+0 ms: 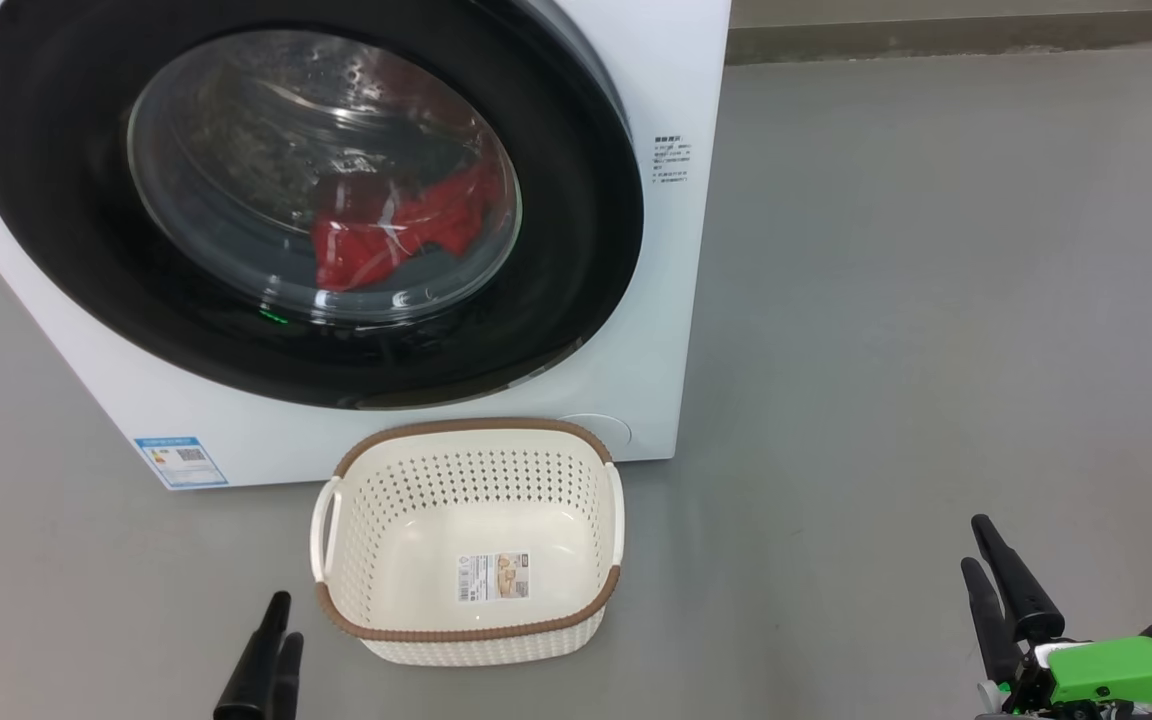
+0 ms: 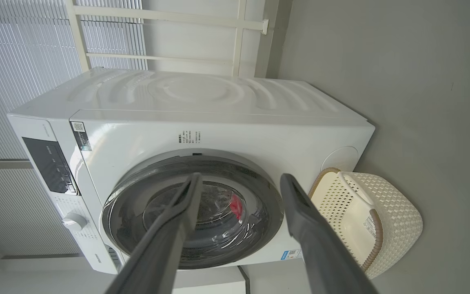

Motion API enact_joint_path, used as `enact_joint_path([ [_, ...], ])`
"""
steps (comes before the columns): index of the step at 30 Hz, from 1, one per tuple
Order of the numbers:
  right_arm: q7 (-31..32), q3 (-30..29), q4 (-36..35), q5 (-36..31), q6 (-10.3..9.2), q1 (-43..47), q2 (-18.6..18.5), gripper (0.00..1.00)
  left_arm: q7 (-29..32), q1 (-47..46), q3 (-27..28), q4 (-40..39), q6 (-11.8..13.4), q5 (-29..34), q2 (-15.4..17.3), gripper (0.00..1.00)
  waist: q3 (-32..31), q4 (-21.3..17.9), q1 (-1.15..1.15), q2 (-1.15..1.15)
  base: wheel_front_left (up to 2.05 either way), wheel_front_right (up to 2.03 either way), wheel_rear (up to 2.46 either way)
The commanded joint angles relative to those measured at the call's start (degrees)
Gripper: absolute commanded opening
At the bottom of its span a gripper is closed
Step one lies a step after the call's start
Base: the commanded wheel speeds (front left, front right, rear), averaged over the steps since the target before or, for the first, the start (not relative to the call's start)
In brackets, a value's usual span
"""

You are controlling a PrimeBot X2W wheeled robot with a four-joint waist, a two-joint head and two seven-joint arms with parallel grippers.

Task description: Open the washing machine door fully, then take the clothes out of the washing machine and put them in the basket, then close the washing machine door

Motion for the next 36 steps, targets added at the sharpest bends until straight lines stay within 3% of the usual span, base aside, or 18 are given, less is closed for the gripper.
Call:
enact_joint_path([
  [1, -0.6, 0.39, -1.68, -0.5, 0.0, -2.35, -0.58, 1.0, -0.48, -2.47, -0.28, -1.02, -0.04, 0.28, 0.69, 1.0, -0.01, -0.05, 0.03, 0.0, 0.0, 0.0, 0.0],
  [13, -2.91, 3.2, -1.75, -5.47, -0.01, -4.01, -1.87, 1.0, -2.86, -4.73, -2.61, -0.2, -0.09, 4.81, 1.75, 1.0, 0.17, -0.31, -0.04, 0.0, 0.0, 0.0, 0.0],
  [36, -6.63, 6.36, -0.12, -24.44, -0.01, -7.18, -2.45, 1.0, -6.62, -7.39, -4.23, -0.95, 0.72, 27.13, 1.45, 1.0, 0.19, -1.04, -0.04, 0.0, 0.0, 0.0, 0.0],
])
